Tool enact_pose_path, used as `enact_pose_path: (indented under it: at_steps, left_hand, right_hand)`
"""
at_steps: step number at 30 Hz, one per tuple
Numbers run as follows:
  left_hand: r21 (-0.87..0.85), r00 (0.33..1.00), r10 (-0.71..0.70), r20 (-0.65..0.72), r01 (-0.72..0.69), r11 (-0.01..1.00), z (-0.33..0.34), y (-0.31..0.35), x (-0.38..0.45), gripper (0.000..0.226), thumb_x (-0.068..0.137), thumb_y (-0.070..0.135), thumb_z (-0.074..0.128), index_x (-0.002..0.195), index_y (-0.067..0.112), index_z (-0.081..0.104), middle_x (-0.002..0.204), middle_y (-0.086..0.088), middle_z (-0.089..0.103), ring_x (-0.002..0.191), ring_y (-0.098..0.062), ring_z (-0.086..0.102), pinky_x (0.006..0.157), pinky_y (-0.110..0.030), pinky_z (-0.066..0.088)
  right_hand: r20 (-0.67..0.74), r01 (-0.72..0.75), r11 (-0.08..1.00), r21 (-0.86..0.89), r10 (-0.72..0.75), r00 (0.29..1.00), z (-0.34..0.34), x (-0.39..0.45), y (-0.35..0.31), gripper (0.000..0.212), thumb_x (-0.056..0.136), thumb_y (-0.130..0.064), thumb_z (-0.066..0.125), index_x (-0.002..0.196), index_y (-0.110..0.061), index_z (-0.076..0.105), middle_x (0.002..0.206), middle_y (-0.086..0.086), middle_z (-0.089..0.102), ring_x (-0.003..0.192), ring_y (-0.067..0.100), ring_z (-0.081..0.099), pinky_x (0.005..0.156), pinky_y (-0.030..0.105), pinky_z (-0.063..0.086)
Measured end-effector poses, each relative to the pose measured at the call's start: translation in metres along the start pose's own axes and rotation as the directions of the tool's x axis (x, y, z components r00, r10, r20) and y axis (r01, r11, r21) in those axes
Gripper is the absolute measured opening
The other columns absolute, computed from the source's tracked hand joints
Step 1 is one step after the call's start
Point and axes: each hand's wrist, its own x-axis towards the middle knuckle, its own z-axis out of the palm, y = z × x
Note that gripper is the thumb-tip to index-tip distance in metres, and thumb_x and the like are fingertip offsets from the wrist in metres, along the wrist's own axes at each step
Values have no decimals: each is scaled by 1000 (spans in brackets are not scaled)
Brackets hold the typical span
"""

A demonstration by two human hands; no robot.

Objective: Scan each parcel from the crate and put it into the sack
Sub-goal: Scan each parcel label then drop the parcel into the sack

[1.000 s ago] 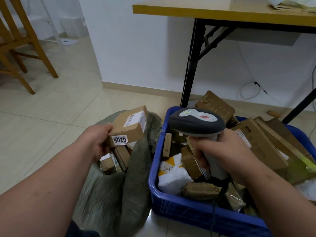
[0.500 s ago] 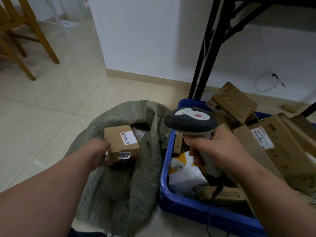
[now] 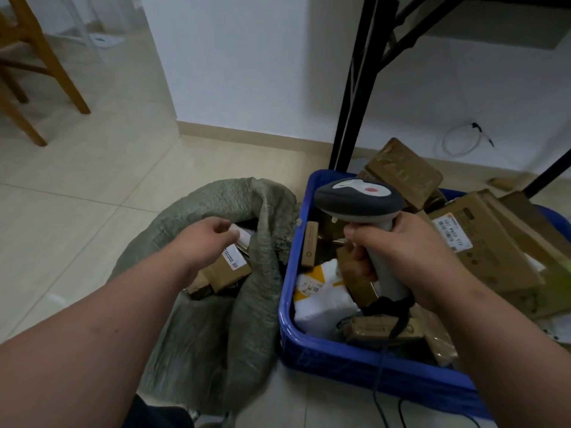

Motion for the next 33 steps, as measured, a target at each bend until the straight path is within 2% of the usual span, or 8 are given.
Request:
enact_pose_path:
  at_steps: [7, 10, 15, 17, 21, 28, 31, 33]
  left_hand:
    - [114, 941, 229, 249, -264, 958, 57, 45, -39, 52, 82, 44, 74, 130, 29, 58, 112, 13, 63, 105, -7, 60, 93, -31, 50]
    - [211, 855, 277, 438, -397, 893, 91, 61, -52, 61, 77, 52, 75, 132, 35, 54, 110, 20, 59, 99, 2, 58, 81, -17, 47]
    - [385, 726, 234, 647, -576, 721, 154, 72, -67, 67, 74, 59, 73, 133, 39, 50, 125, 16, 55, 103, -1, 53, 80, -19, 41]
    - [477, 713, 158, 683, -599, 643, 173, 70, -71, 68, 76, 54, 73, 137, 40, 46, 128, 14, 55, 110, -7, 53, 84, -23, 39]
    - [604, 755, 174, 633, -621, 499, 179, 72, -73, 42, 87, 38, 67, 127, 35, 56, 116, 7, 61, 102, -14, 57, 86, -29, 48]
    - [507, 851, 325, 412, -510, 695, 103, 111, -77, 29, 94, 25, 61, 123, 30, 61, 104, 7, 67, 95, -11, 63, 87, -32, 53]
    - [65, 916, 315, 249, -340, 938, 65, 114, -79, 19, 95, 14, 61, 105, 29, 67, 89, 2, 73, 77, -10, 71, 68, -28, 59]
    - [-196, 954, 250, 165, -216, 956, 47, 109, -79, 18, 96, 10, 59, 104, 22, 69, 89, -3, 73, 71, -8, 71, 58, -24, 57]
  right_hand:
    - [-44, -58, 998, 10, 59, 997, -38, -18, 16, 19, 84, -33, 71, 85, -14, 68, 65, 4, 71, 56, 16, 68, 53, 27, 54]
    - [-53, -78, 997, -3, 78, 996, -53, -25, 23, 20, 83, -36, 72, 90, -17, 67, 67, 2, 72, 56, 14, 69, 50, 21, 51]
    - [-62, -93, 995, -39, 91, 994, -73, -32, 31, 19, 84, -36, 71, 89, -17, 67, 66, 1, 73, 53, 12, 68, 46, 19, 50]
    - [-86, -107, 994, -29, 104, 991, -79, -33, 34, 19, 84, -34, 71, 86, -15, 68, 65, 2, 73, 52, 12, 67, 46, 19, 51]
    - [-105, -128, 992, 0, 127, 986, -88, -35, 38, 19, 83, -34, 72, 88, -16, 67, 65, 1, 72, 52, 10, 68, 43, 17, 50]
    - [-168, -79, 996, 49, 86, 982, -93, -39, 33, 19, 82, -32, 73, 84, -15, 69, 62, -1, 72, 50, 11, 67, 44, 17, 48]
    - [-182, -65, 993, 94, 81, 980, -92, -43, 28, 18, 82, -31, 74, 83, -14, 70, 62, -1, 71, 49, 11, 66, 43, 17, 47]
    - [-178, -51, 992, 116, 72, 981, -90, -46, 25, 17, 83, -30, 74, 80, -14, 71, 63, 1, 71, 50, 12, 66, 43, 17, 48]
